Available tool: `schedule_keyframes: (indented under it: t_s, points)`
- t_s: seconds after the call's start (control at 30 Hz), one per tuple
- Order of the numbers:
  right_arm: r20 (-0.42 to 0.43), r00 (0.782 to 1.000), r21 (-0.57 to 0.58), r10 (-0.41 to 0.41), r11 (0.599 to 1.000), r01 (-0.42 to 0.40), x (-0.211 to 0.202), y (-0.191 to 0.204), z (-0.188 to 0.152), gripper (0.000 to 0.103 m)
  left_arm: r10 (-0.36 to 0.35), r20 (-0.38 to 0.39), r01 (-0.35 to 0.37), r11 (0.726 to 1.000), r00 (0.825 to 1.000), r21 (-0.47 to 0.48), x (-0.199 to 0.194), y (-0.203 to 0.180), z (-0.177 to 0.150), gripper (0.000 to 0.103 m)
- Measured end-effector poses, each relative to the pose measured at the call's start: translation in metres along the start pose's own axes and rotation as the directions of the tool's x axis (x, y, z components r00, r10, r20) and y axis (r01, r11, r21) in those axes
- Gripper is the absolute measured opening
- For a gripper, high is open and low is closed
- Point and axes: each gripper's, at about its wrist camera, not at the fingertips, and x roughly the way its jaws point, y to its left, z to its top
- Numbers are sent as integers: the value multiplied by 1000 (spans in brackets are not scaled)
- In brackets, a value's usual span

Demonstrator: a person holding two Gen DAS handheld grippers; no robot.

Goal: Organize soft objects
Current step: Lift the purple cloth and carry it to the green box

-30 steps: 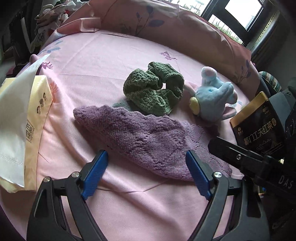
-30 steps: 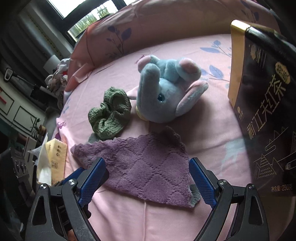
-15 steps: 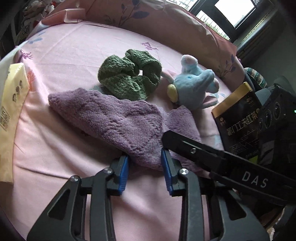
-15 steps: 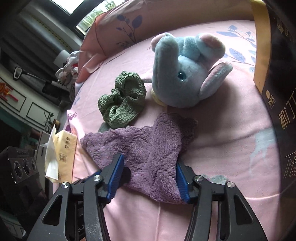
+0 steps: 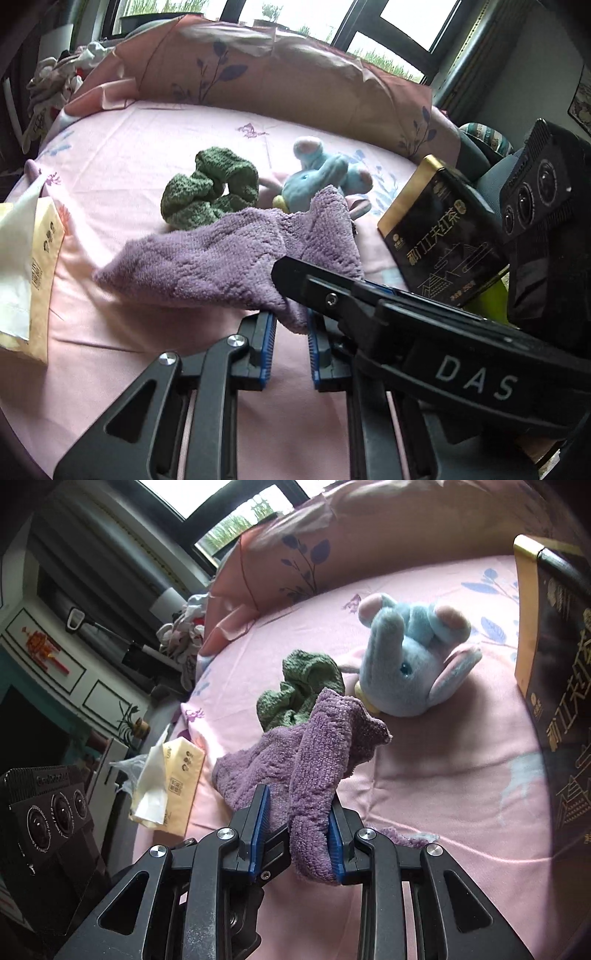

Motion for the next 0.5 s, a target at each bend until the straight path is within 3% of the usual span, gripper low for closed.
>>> schedule_keyframes:
  t_s: [0.27,0.5]
  points:
    - [157,988,-106,8,994,9,-59,26,-3,32,-37,161,23,996,986,86,-47,-35,-2,11]
    - [299,954,-131,-3,990,44,-117,26,-5,32,-102,239,53,978,966,204,-68,-84,6,11]
